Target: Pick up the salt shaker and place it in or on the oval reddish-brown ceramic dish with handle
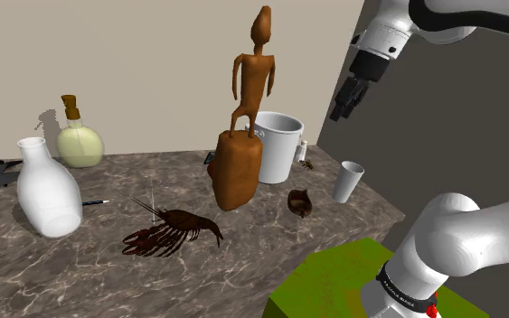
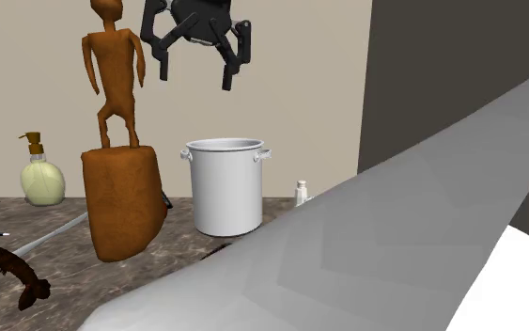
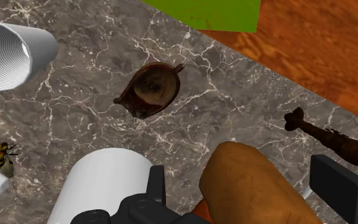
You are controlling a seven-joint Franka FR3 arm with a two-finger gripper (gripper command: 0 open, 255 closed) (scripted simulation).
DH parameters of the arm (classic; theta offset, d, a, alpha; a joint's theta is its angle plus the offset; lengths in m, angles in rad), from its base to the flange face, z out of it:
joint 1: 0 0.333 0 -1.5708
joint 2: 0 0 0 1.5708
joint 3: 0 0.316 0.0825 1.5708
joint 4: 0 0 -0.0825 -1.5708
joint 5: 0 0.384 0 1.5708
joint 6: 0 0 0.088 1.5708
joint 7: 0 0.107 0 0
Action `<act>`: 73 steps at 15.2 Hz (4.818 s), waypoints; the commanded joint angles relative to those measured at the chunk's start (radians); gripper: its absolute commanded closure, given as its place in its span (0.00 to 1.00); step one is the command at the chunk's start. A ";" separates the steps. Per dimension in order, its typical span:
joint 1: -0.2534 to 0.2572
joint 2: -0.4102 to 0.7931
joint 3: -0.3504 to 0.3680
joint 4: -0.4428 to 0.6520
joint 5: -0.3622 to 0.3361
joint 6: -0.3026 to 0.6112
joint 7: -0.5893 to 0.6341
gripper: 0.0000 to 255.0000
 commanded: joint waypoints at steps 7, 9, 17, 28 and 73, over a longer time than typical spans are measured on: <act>-0.025 0.156 -0.087 0.022 -0.053 0.083 -0.102 0.00; -0.032 0.214 -0.115 0.038 -0.066 0.109 -0.134 0.00; -0.056 0.472 -0.221 0.147 -0.092 0.195 -0.265 0.00; -0.108 0.883 -0.329 0.417 -0.041 0.242 -0.449 0.00; -0.229 1.300 -0.357 0.825 0.042 0.165 -0.581 1.00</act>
